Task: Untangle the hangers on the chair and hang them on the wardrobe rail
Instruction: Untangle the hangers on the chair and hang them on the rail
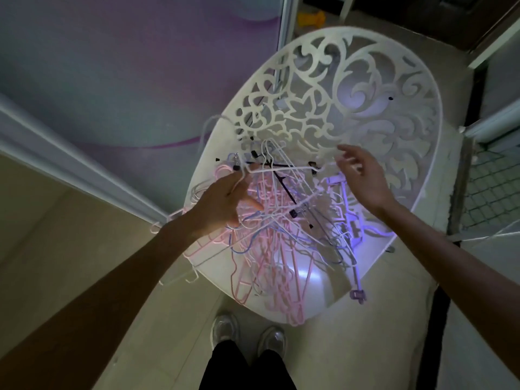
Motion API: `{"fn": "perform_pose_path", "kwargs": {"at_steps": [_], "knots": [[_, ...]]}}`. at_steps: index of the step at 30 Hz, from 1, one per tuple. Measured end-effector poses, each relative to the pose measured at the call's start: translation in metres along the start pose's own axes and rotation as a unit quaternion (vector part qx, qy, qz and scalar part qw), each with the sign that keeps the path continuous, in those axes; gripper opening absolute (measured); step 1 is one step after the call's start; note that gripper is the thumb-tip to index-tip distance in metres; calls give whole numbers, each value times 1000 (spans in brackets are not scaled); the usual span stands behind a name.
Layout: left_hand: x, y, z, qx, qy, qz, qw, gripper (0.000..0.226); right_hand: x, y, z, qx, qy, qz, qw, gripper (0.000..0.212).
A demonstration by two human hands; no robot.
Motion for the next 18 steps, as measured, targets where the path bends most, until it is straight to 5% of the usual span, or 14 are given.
{"fn": "perform_pose_path", "kwargs": {"at_steps": [2, 5, 10, 13, 18], "knots": [[1, -2, -18, 55, 93, 13, 994, 41, 4, 9, 35, -93, 87, 57, 990, 30], [2, -1, -42, 149, 178, 29, 972, 43, -17, 37, 84, -188, 184, -44, 964, 36], [-9, 4, -55, 146, 212, 4, 966, 39, -14, 73, 116, -230, 222, 79, 944, 36], [-16, 4, -53, 132, 244, -12, 961, 38, -10, 79, 117, -146, 307, 91, 936, 29], [-34, -11, -35, 133, 239, -54, 961, 36, 10, 78, 126, -129, 496, -95, 854, 26]]}}
Point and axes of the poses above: each hand's wrist, its own y-axis away from the middle knuckle, its own x-axis out of the back of the hand, z = x × y, the point moved 3 cm from there along -y, towards the middle knuckle, and after that the axes turned 11 degrees about -y, right-handed, at the moved point
